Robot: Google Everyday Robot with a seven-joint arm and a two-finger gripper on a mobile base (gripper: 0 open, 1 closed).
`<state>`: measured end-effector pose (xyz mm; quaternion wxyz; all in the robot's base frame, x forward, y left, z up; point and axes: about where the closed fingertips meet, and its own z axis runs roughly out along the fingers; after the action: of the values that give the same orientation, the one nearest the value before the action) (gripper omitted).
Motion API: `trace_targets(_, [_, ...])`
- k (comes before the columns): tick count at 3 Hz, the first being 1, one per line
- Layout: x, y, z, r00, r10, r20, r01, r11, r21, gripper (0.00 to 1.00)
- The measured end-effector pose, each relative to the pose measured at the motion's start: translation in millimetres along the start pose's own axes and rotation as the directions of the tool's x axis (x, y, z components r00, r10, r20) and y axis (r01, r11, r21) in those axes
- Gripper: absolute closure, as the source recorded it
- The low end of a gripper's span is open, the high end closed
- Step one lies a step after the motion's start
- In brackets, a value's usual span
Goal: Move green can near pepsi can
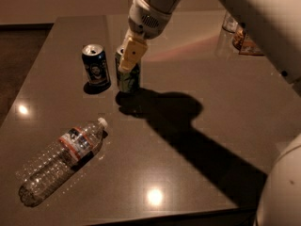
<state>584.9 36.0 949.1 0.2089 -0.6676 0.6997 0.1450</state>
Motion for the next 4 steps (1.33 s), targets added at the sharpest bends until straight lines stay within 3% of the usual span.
trace_targets(3, [0.2,-2.5,22.1,1.0,-0.003,-0.027,0.003,0.9999,-0.01,0.14])
trace_targets(4, [-0.7,-2.6,23.9,1.0,-0.005,-0.026,0.004,0.9999,-0.011,0.0])
